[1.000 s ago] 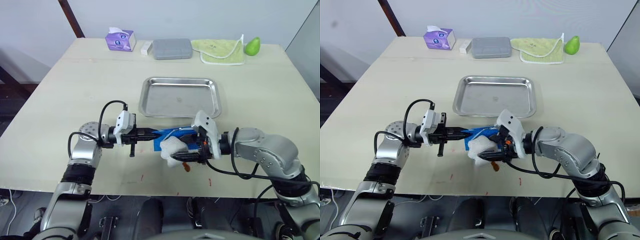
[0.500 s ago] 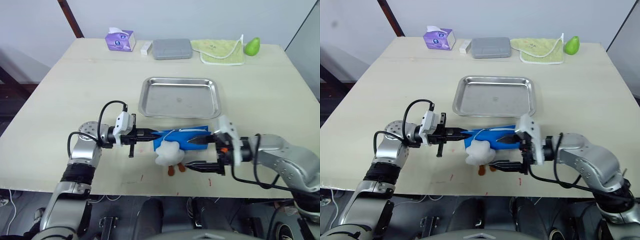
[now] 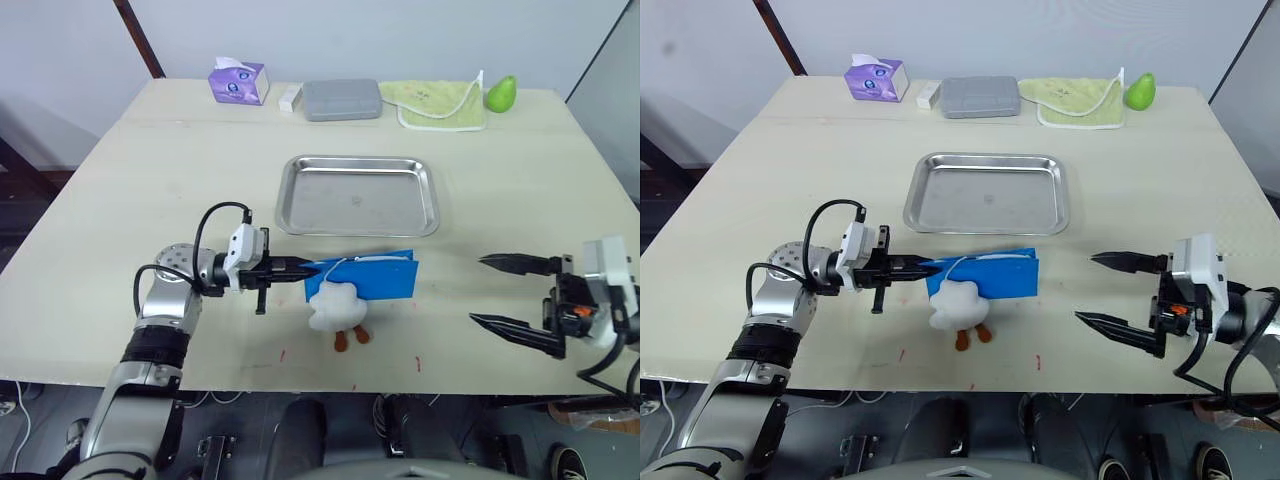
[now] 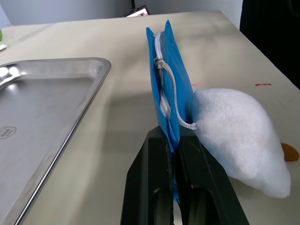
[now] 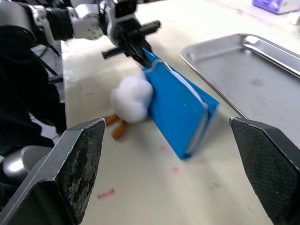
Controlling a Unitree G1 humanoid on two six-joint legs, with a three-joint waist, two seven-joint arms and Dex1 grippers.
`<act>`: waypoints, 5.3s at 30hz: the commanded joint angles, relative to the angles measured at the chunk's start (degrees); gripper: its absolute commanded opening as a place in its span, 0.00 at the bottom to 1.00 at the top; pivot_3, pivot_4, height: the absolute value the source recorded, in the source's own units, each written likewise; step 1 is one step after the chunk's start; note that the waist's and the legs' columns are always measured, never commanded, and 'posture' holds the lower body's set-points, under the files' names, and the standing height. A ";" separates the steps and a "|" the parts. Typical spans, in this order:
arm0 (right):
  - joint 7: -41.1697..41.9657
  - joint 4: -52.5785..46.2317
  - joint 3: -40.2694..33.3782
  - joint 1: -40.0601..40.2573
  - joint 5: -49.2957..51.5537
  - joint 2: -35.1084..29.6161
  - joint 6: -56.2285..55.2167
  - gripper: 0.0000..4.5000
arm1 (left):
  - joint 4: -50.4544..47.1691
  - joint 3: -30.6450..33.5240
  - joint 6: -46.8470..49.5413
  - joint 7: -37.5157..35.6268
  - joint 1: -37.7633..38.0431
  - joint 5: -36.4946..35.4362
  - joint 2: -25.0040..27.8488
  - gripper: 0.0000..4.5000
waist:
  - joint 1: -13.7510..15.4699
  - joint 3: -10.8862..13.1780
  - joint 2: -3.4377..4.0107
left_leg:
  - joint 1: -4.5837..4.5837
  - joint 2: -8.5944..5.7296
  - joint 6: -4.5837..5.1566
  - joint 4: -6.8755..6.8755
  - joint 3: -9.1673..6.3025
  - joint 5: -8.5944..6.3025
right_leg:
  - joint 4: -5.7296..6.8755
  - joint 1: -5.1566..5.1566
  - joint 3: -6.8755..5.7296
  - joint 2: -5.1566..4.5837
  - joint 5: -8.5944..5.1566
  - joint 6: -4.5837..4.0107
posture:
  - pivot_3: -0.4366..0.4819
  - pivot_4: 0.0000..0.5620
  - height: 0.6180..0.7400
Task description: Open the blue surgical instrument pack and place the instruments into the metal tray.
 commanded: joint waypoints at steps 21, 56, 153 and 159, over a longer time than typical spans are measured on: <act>0.30 17.68 21.56 -19.54 -8.45 6.70 -6.27 0.99 | -3.75 -2.50 -0.17 -2.79 0.98 0.68 0.58 0.00 | 0.24 0.00 0.02 | -0.02 0.00 0.00 0.04 -0.04 0.00 | 0.00 0.03 -0.05 -0.01 -0.01 -0.03 | 0.48 0.27 1.00; 5.90 33.25 28.98 -27.26 -16.76 17.32 -16.14 0.13 | -2.87 -1.99 -0.52 -2.94 1.33 0.13 2.04 0.00 | 0.25 0.00 0.05 | -0.02 0.00 0.00 0.04 -0.03 0.00 | 0.04 0.02 -0.07 -0.02 0.00 -0.04 | 0.48 0.27 1.00; 8.69 33.02 26.21 -27.85 -12.05 15.83 -13.30 0.00 | -14.86 7.65 28.04 1.54 11.68 -3.58 24.03 0.01 | 0.31 0.09 0.15 | -0.14 0.04 -0.01 0.00 0.19 0.00 | 0.09 -0.25 0.02 -0.07 -0.02 -0.08 | 0.48 0.27 1.00; 7.85 29.53 21.35 -28.84 -2.18 17.57 -5.95 0.00 | -12.71 6.73 25.15 1.27 10.40 -1.18 24.03 0.01 | 0.30 0.10 0.14 | -0.15 0.04 -0.01 0.00 0.18 0.00 | 0.11 -0.25 0.02 -0.06 -0.02 -0.08 | 0.48 0.27 1.00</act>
